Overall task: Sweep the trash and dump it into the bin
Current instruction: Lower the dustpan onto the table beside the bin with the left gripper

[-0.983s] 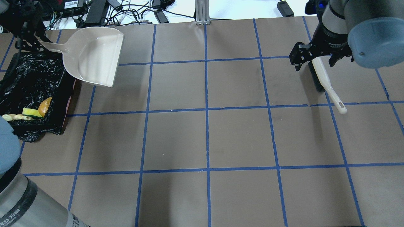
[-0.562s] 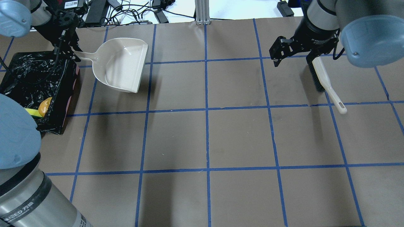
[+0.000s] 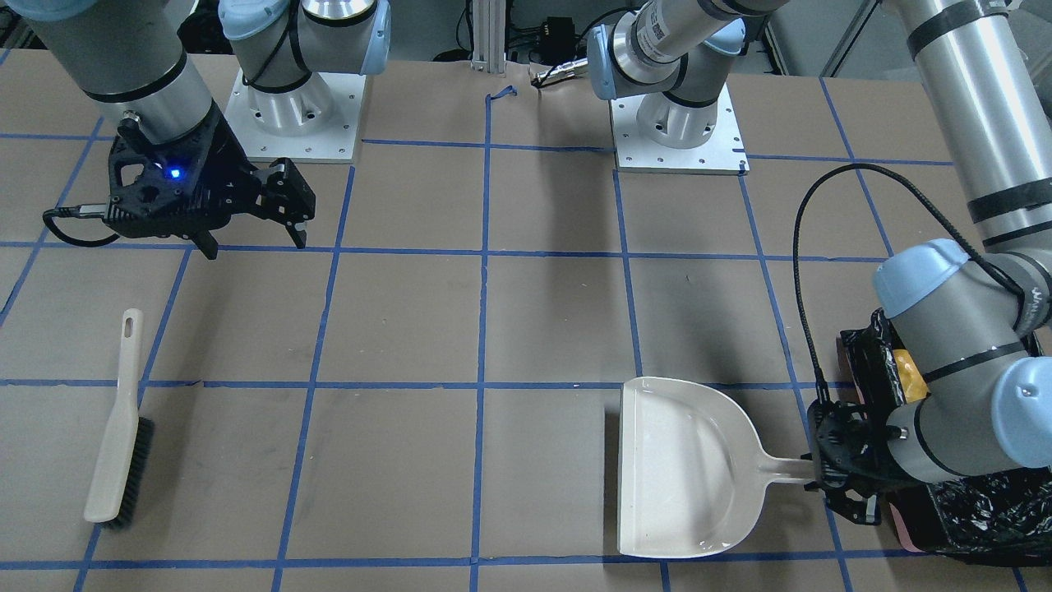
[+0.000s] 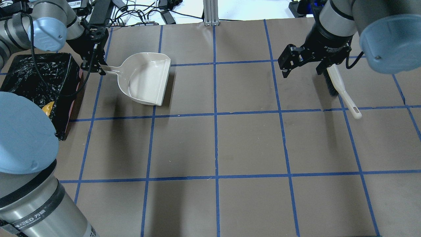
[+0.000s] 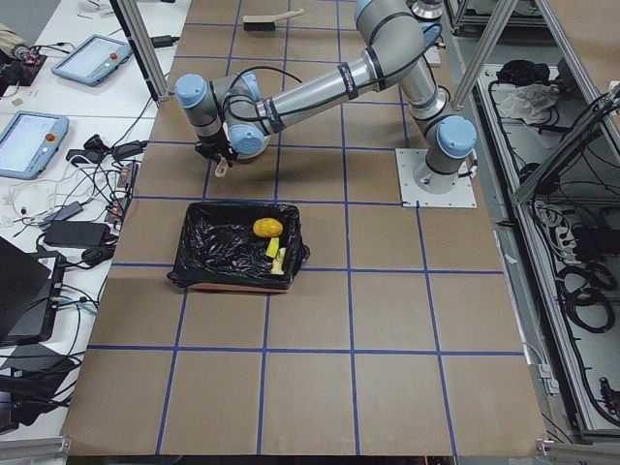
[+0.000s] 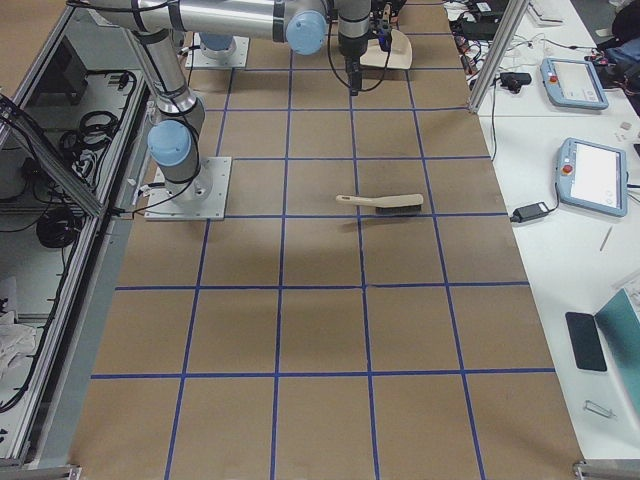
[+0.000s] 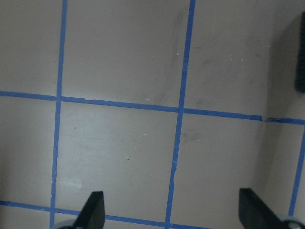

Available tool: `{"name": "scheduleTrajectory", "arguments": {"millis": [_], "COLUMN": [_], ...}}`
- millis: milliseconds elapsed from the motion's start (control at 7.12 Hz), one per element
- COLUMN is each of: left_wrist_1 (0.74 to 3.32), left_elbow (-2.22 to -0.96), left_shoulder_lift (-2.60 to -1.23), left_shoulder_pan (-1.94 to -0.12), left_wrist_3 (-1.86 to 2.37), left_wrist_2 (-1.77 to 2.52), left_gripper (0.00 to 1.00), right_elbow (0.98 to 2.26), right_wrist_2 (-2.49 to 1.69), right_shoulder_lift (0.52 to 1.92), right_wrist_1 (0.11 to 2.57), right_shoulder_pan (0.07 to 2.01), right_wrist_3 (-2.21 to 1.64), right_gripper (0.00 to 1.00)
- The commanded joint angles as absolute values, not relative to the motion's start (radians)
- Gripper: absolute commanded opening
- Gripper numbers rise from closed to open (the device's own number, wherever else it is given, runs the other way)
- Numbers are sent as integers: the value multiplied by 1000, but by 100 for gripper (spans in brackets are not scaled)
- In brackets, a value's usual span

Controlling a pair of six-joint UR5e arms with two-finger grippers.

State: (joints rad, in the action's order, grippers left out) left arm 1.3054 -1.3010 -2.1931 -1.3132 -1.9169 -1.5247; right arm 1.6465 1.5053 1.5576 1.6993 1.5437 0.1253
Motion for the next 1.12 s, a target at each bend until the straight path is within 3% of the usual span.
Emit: {"name": "scheduleTrajectory", "arguments": {"millis": [0, 281, 421, 562, 702, 983], "left_wrist_1": [1293, 1292, 1292, 1286, 1282, 1296], "left_elbow": [-1324, -1339, -1339, -1341, -1342, -1330], "left_shoulder_lift": [-2194, -2192, -2195, -2197, -2188, -2146], "left_shoulder_pan": [-1316, -1325, -1325, -1325, -1325, -1328], "left_wrist_3": [-1908, -1866, -1864, -1861, -1858, -1838], "left_wrist_2": [-1528, -1528, -1528, -1528, -1528, -1528], "left_gripper": [0, 0, 7, 42, 86, 90], "right_elbow": [1647, 1641, 1647, 1647, 1649, 1648], "right_wrist_2": [1549, 1537, 1552, 1552, 1548, 1551], "right_shoulder_lift": [1560, 1560, 1562, 1560, 1559, 1559], "right_wrist_1": [1675, 1677, 1675, 1680, 1680, 1681], "right_shoulder_pan": [1548, 1548, 1548, 1548, 1548, 1548], "right_wrist_3": [114, 114, 114, 114, 114, 114], "right_gripper": [100, 100, 100, 100, 100, 100]}}
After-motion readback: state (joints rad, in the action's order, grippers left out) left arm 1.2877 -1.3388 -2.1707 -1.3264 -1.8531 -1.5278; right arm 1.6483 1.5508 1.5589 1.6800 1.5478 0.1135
